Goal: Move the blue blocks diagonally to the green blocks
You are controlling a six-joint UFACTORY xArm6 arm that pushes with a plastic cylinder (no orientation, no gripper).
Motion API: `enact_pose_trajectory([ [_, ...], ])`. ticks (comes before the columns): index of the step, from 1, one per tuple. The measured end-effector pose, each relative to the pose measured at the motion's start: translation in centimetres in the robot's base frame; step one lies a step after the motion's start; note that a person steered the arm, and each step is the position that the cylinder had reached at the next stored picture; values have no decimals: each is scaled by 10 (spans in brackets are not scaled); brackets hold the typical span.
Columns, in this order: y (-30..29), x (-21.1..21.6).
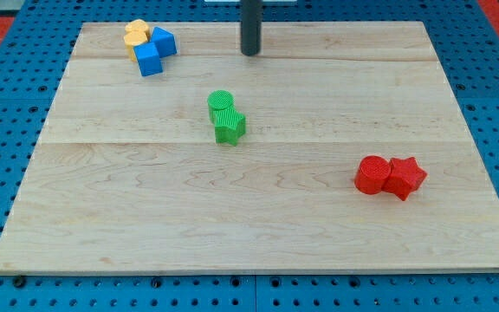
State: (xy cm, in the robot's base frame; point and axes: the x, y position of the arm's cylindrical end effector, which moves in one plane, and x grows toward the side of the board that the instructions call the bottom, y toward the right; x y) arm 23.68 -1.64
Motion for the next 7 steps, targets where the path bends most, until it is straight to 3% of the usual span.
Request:
enact_pose_trajectory([
  [1,-44,-39],
  [2,-78,-41],
  [4,-122,38],
  [7,-132,6],
])
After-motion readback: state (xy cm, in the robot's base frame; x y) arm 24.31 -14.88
